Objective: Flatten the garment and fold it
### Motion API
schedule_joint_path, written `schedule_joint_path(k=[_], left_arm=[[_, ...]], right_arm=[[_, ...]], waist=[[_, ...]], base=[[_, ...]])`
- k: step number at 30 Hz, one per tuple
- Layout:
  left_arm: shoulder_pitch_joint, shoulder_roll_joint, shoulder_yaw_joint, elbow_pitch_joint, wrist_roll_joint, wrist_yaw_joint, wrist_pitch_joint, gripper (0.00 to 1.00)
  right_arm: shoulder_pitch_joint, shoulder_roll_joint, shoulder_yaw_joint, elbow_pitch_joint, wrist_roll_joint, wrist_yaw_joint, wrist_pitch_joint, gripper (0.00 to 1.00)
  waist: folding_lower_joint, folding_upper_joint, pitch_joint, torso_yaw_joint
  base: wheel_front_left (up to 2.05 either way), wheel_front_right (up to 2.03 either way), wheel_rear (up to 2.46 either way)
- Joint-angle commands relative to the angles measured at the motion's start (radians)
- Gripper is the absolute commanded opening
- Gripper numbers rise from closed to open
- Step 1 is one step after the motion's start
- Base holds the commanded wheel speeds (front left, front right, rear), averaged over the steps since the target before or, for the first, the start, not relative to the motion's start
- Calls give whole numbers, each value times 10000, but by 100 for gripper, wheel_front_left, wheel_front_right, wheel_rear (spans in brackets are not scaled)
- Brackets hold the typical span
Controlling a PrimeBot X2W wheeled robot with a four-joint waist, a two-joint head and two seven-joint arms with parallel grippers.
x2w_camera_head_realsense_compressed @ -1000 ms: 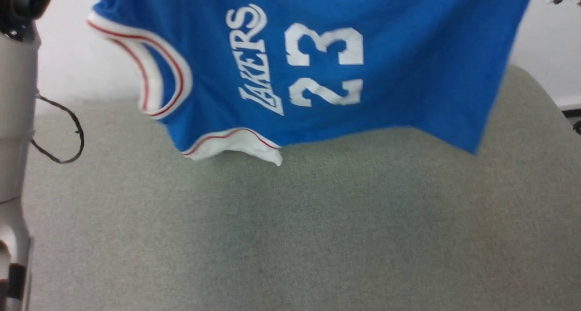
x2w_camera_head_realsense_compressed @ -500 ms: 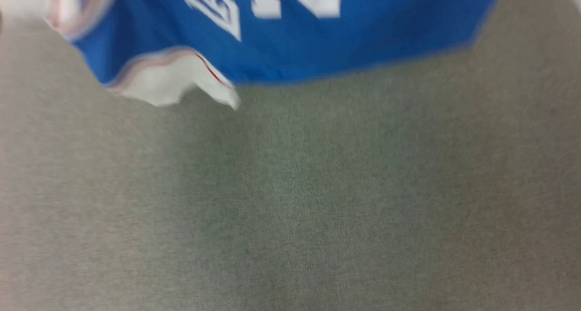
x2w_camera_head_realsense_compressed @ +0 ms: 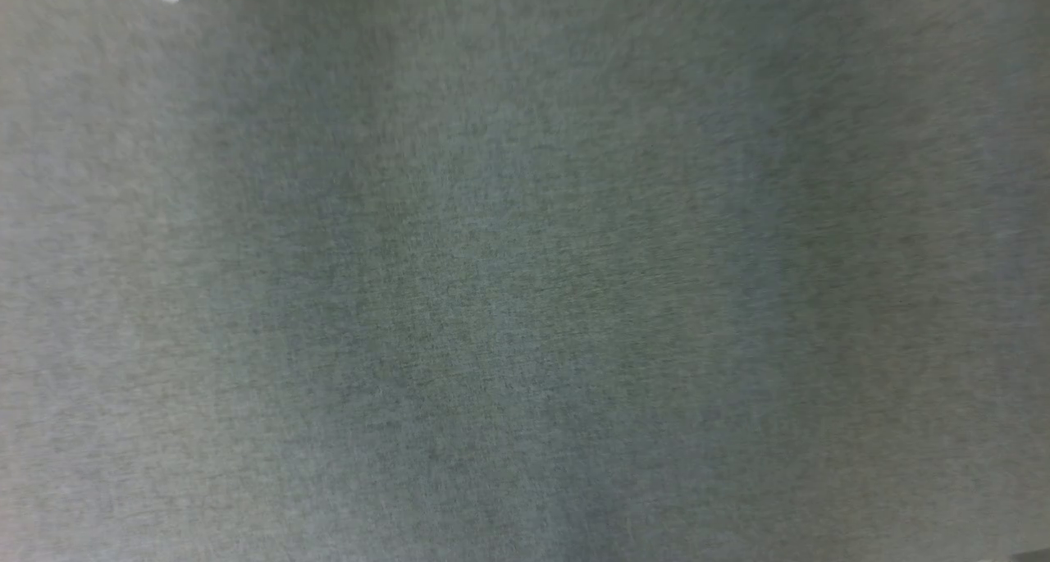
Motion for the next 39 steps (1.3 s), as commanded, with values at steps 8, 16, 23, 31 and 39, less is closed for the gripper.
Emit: schedule_joint_path(k=[8, 16, 23, 31, 39], left_arm=[[1206, 84, -586, 56, -841, -219, -1110, 0], [3825, 958, -1712, -1828, -2214, -237, -1509, 0], [7343, 1965, -1844, -4175, -2863, 474, -1482, 0], [11677, 2761, -2226, -6232, -3237, 2205, -1430, 0], [14774, 3196, -2614, -7127, -4667, 3274, -445, 0]], right_arm=[[827, -251, 908, 214, 906, -19, -849, 0], [3318, -1448, 2162, -1780, 3048, -19, -886, 0], [6831, -2352, 1677, -4209, 4154, -19, -408, 0], [10714, -2083, 97, -5968, 4237, -19, 180, 0], [13570, -1328, -1092, -6923, 4141, -19, 719, 0]], waist=[[-4, 0, 1300, 594], [-4, 0, 499, 851], [-4, 0, -541, 913], [-4, 0, -1946, 1032], [-4, 0, -3187, 1061]], base=[[0, 0, 0], [0, 0, 0], [0, 0, 0], [0, 0, 0], [0, 0, 0]])
